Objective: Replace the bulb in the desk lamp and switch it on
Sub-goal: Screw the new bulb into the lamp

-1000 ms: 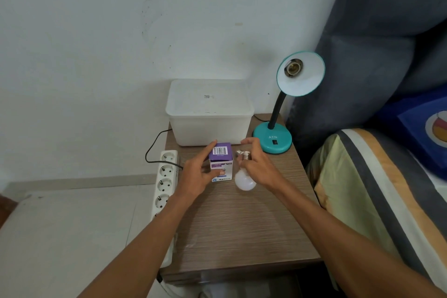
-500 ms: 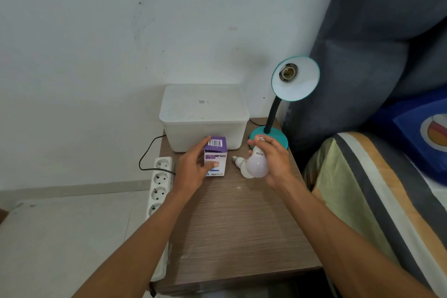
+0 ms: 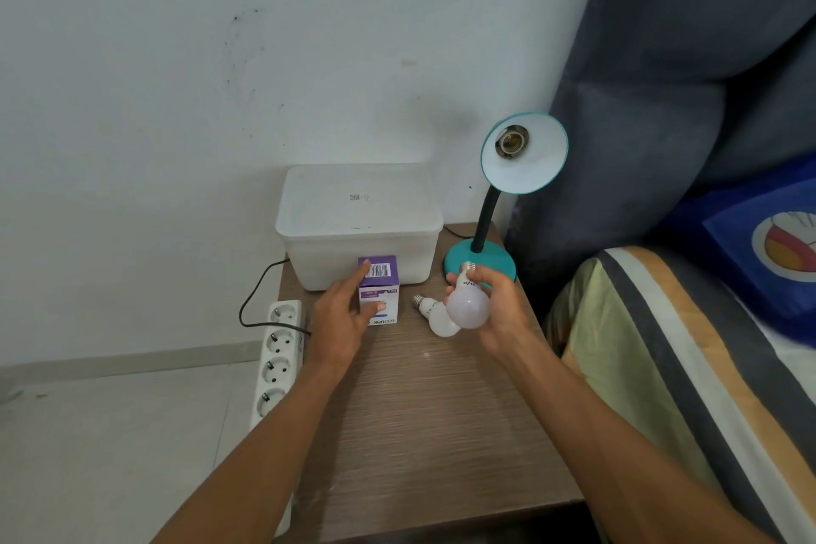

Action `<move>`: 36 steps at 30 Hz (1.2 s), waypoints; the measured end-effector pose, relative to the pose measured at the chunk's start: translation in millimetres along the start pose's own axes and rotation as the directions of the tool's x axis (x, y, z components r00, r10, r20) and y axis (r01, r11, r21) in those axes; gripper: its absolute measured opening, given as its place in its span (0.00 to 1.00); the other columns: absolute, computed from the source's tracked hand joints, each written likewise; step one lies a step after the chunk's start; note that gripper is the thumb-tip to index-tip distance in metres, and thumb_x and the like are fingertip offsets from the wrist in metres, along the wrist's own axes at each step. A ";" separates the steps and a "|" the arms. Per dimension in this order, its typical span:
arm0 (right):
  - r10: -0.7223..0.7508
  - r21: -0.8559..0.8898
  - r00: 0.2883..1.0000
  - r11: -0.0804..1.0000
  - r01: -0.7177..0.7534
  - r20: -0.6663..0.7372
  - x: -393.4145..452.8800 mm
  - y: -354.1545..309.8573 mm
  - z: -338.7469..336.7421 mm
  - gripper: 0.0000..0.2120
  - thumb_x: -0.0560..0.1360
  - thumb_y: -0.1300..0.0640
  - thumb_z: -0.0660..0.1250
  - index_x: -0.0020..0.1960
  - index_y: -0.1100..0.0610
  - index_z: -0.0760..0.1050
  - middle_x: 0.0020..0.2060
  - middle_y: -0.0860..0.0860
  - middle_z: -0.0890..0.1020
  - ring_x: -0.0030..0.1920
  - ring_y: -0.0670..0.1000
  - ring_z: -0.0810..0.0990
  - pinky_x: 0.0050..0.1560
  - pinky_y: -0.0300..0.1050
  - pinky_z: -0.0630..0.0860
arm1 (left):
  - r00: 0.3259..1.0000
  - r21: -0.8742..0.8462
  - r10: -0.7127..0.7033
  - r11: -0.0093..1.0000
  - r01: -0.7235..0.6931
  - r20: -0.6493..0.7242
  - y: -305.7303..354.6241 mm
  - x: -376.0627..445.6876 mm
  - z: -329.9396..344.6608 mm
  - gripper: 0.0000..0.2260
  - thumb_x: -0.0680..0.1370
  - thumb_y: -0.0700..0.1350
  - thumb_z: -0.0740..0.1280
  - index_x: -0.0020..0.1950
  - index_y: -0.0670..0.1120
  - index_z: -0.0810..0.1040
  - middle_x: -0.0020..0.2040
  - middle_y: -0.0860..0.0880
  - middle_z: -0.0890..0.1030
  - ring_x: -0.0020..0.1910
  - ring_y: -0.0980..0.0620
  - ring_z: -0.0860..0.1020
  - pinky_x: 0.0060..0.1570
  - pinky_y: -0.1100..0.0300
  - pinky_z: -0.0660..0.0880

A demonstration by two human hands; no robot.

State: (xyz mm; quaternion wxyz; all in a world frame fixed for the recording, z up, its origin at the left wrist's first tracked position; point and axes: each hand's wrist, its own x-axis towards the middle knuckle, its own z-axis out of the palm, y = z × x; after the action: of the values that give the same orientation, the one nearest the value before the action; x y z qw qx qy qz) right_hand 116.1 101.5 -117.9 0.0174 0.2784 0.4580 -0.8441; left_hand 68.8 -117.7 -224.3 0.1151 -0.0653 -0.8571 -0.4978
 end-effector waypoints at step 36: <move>-0.412 -0.294 0.910 0.876 0.384 -0.038 -24.1 -52.9 -4.3 0.27 0.63 0.59 0.79 0.61 0.53 0.77 0.56 0.53 0.81 0.56 0.55 0.81 0.57 0.57 0.81 | 0.881 0.415 0.472 0.810 -0.415 -0.039 80.0 2.6 -26.1 0.37 0.72 0.60 0.76 0.78 0.49 0.69 0.64 0.43 0.74 0.63 0.46 0.72 0.58 0.49 0.78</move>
State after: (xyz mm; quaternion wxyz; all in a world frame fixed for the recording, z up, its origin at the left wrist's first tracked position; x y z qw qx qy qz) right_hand 123.3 130.1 -67.7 -0.1402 0.2147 0.6202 -0.7413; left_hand 87.8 -100.7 -144.1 0.2987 -0.2041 -0.8901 -0.2772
